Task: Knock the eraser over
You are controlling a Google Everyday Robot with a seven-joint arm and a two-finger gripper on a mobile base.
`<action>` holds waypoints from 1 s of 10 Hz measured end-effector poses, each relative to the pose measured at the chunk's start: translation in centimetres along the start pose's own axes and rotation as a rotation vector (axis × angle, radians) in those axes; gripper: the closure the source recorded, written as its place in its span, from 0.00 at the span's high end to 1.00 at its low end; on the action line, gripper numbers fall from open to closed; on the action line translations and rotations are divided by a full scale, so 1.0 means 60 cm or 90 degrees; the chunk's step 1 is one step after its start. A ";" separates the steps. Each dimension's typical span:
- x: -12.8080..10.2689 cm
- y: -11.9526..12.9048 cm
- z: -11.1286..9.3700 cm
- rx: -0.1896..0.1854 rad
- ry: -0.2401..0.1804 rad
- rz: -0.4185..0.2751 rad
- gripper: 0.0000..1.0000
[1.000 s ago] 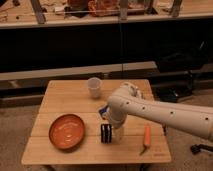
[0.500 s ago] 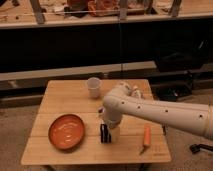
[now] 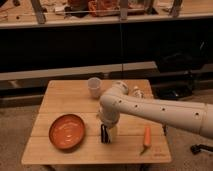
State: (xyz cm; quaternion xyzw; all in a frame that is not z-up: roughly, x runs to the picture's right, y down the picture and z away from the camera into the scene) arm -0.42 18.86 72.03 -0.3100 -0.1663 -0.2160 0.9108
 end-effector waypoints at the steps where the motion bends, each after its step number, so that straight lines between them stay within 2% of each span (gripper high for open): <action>1: -0.004 -0.001 0.000 -0.001 -0.004 -0.001 0.74; 4: -0.012 0.003 -0.004 -0.003 -0.008 -0.002 0.80; 5: -0.012 0.004 -0.005 -0.003 -0.010 0.000 0.77; 8: -0.016 0.005 -0.008 -0.004 -0.017 -0.005 0.52; 9: -0.018 0.006 -0.009 -0.004 -0.019 -0.005 0.50; 10: -0.020 0.008 -0.010 -0.004 -0.020 -0.006 0.52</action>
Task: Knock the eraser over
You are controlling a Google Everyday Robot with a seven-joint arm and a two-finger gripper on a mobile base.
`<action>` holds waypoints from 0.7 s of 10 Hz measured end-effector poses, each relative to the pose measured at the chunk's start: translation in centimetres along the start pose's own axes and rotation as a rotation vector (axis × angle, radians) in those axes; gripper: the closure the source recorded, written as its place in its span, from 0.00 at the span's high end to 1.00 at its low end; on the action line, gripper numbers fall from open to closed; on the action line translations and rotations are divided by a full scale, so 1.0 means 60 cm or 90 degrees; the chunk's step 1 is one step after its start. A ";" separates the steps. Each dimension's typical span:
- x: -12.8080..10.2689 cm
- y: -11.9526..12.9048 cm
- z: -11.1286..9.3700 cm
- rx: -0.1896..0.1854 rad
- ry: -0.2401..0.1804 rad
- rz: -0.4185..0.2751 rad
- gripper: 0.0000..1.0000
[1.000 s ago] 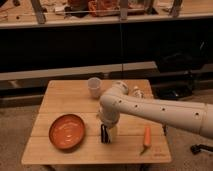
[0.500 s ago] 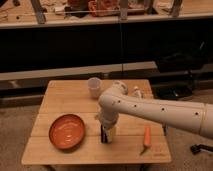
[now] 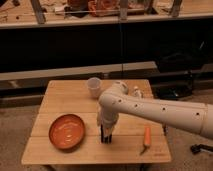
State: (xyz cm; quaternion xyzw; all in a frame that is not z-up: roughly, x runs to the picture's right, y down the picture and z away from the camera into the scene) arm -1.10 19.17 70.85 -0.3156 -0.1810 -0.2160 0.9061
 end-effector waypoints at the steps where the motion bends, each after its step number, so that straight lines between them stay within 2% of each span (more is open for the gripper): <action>1: 0.000 0.001 -0.001 0.000 -0.003 0.002 0.52; 2: 0.002 0.000 -0.004 0.001 -0.005 0.002 0.47; 5: 0.006 0.002 -0.010 -0.002 -0.008 0.002 0.16; 7: 0.000 0.003 -0.012 -0.003 -0.010 0.000 0.01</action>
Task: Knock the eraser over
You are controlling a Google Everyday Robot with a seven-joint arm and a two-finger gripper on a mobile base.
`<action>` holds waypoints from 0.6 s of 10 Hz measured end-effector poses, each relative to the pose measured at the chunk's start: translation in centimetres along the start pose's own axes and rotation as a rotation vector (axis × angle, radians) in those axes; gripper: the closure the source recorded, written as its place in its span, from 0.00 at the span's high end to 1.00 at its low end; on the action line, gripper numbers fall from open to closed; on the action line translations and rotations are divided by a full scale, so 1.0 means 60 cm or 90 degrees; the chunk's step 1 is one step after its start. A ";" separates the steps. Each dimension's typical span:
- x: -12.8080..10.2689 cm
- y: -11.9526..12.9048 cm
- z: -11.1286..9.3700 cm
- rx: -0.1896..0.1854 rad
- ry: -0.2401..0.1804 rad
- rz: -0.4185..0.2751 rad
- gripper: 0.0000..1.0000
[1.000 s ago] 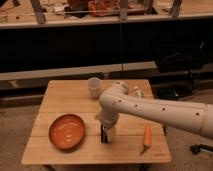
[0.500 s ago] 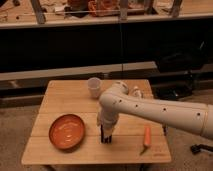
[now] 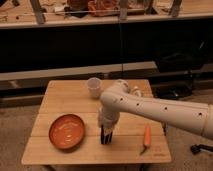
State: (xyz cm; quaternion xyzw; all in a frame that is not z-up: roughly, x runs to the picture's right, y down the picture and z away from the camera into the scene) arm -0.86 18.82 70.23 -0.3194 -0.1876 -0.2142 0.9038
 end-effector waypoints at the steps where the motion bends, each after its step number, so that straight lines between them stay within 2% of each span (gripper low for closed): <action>1: -0.003 0.002 -0.002 -0.002 0.000 -0.001 0.00; 6: -0.008 0.008 -0.009 -0.009 -0.002 -0.003 0.00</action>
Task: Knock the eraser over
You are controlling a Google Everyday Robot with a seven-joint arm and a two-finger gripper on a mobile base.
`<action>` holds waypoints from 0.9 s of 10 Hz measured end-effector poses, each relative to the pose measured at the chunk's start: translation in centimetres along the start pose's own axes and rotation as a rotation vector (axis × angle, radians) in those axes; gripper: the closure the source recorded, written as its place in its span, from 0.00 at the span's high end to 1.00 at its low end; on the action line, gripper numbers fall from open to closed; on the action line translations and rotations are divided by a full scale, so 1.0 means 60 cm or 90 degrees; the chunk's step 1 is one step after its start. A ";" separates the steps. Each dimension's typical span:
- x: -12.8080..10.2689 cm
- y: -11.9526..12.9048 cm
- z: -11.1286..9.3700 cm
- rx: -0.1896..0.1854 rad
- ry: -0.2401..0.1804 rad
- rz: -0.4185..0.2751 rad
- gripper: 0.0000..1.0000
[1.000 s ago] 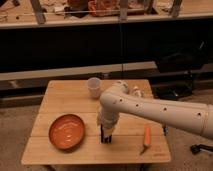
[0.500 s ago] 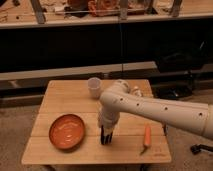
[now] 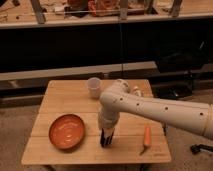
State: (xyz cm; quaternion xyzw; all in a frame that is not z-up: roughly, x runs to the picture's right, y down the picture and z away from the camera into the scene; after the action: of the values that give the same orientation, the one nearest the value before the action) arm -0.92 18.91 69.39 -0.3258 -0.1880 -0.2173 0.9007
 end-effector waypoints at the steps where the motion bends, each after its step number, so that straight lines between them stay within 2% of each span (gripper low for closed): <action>1: -0.001 0.002 -0.002 -0.002 0.000 0.000 0.00; 9: -0.010 0.023 -0.014 -0.022 0.000 -0.001 0.00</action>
State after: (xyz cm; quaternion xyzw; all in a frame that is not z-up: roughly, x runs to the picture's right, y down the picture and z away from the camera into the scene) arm -0.52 19.48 67.80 -0.3413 -0.1848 -0.2210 0.8947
